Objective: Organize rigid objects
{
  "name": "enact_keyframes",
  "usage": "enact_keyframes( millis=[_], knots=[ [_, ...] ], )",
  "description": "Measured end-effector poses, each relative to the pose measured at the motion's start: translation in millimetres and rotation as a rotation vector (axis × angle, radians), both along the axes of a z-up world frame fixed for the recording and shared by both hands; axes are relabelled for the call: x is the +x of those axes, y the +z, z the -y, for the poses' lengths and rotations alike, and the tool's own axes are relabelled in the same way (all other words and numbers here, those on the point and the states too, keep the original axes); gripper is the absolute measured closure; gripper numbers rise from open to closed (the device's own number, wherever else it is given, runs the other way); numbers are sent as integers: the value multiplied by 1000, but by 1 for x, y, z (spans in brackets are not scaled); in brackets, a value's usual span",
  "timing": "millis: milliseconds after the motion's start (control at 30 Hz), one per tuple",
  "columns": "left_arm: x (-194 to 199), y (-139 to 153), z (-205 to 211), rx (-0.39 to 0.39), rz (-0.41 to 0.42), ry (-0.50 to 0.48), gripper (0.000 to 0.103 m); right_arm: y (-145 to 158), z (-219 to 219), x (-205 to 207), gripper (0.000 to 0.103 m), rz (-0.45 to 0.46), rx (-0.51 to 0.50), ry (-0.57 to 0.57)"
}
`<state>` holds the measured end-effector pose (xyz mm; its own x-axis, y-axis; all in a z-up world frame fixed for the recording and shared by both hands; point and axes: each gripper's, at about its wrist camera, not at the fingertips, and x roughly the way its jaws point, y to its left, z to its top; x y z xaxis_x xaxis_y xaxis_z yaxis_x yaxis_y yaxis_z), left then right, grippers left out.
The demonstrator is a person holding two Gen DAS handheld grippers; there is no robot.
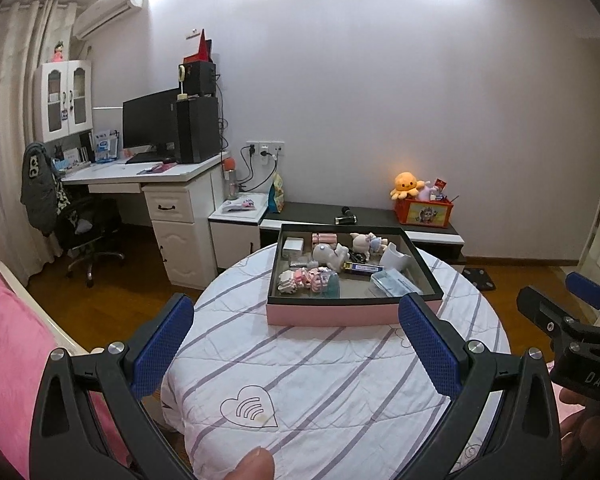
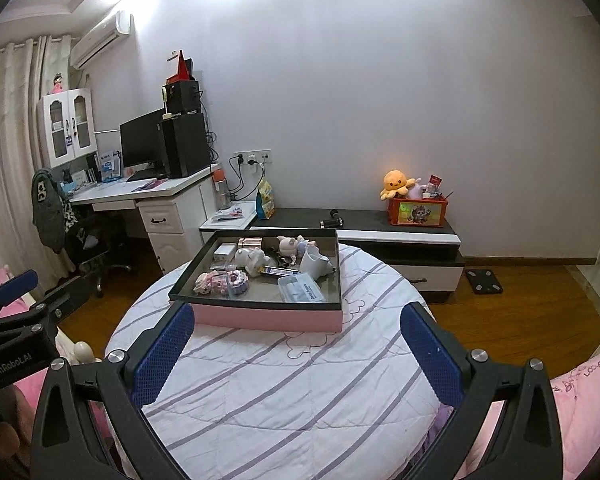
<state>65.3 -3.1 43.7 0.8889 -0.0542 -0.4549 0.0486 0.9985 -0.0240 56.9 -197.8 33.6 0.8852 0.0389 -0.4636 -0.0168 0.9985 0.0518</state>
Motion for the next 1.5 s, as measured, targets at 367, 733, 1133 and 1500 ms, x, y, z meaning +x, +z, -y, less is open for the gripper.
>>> enact_keyframes(
  millis=[367, 733, 1133, 1500],
  knots=[
    [2, 1, -3, -17, -4, -3, 0, 2, -8, 0, 0, 6, -13, 3],
    [3, 4, -1, -4, 9, 13, 0, 3, -10, -1, 0, 4, -14, 5],
    [3, 4, 0, -7, 5, 8, 0, 3, -9, 1, 0, 5, -12, 0],
    [8, 0, -5, -20, -24, -9, 0, 3, -8, 1, 0, 5, -13, -1]
  ],
)
